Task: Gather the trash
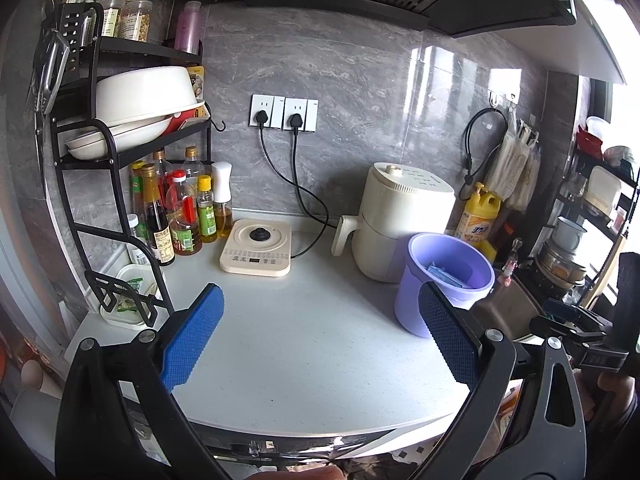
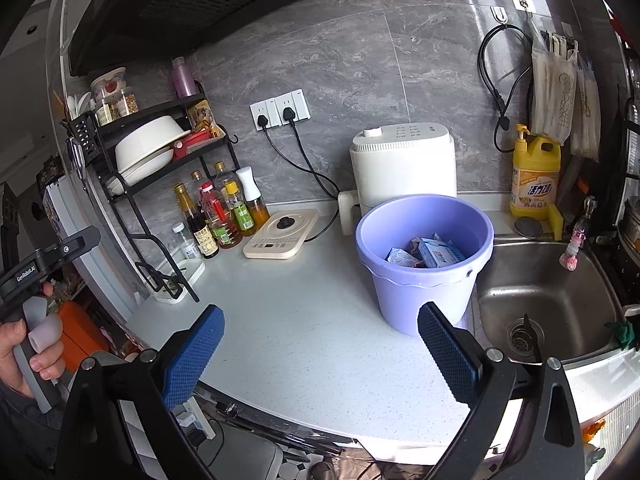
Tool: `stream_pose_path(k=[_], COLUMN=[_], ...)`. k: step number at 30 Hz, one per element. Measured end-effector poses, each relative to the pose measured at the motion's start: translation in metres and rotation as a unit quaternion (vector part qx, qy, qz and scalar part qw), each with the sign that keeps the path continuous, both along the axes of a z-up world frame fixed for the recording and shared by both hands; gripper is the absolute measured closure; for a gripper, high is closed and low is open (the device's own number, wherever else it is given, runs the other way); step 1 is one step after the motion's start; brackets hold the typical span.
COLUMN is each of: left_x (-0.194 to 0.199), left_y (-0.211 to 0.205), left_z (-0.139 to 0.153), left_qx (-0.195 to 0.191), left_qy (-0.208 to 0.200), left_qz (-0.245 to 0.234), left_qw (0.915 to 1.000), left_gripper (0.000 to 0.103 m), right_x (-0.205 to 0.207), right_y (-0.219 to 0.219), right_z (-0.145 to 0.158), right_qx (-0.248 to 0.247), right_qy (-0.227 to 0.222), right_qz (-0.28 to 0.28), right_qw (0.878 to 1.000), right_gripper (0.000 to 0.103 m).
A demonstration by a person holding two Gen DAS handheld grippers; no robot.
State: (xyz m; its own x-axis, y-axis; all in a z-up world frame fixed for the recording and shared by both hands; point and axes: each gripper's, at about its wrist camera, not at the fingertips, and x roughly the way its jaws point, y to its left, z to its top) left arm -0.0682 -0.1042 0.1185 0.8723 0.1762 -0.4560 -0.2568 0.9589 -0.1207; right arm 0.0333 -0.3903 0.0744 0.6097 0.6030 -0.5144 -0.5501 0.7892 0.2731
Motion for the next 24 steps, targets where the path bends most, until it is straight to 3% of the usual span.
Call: stream_pose_path(k=[24], left_x=[-0.010], left_y=[0.002], left_z=[0.000], left_qx=[-0.004], left_qy=[-0.008], left_qz=[0.015], left_qw=[0.9999], left_gripper=[0.006], right_x=[-0.005], right_y=[0.006], right_z=[0.006], right_qx=[0.003], right_qy=[-0.012], right_qz=[0.015], right_qw=[1.000], right_gripper=[0.008])
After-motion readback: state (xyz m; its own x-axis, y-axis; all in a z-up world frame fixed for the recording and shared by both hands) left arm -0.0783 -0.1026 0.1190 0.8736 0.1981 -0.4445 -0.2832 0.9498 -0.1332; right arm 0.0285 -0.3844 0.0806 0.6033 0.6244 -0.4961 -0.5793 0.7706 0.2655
